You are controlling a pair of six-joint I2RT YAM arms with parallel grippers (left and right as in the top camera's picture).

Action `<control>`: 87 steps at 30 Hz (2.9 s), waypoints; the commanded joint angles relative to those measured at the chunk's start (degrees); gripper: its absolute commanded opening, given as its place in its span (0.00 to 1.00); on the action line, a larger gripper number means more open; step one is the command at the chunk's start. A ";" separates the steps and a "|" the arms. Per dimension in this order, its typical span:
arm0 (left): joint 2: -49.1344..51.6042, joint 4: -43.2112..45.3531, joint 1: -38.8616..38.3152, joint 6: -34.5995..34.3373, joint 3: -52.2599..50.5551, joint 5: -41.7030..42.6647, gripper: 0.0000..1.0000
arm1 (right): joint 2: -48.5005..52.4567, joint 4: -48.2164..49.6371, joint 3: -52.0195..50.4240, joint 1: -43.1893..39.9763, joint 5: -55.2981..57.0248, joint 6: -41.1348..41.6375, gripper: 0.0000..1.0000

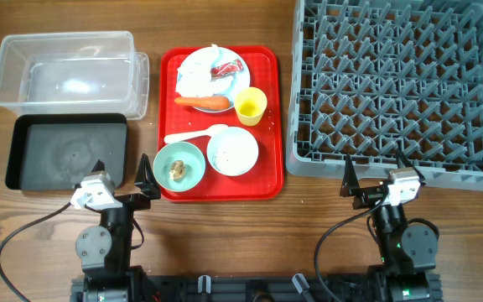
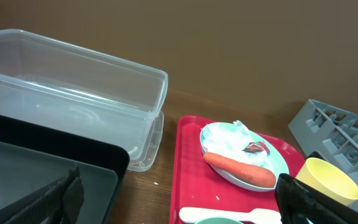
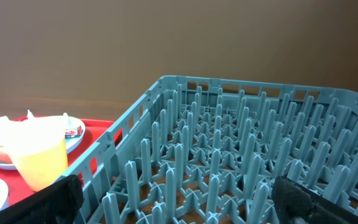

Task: Sort waste into correct bins and load items into the dishwasher rack

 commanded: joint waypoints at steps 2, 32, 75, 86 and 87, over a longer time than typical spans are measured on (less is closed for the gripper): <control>-0.42 0.22 -0.42 0.33 -0.70 -0.55 1.00 | -0.28 0.15 -0.07 -0.28 -0.68 0.50 1.00; -0.42 0.22 -0.42 0.33 -0.70 -0.57 1.00 | -0.28 0.15 -0.07 -0.28 -0.68 0.52 1.00; 15.32 -3.15 -0.44 3.50 23.78 6.34 1.00 | 11.37 12.37 16.44 -0.28 -13.27 2.49 1.00; 52.48 -27.82 -3.76 3.52 57.75 7.78 1.00 | 38.88 -14.01 49.57 -0.28 -18.99 2.64 1.00; 56.89 -31.19 -5.09 3.52 61.77 7.74 1.00 | 41.44 -18.64 53.13 -0.28 -18.97 2.58 1.00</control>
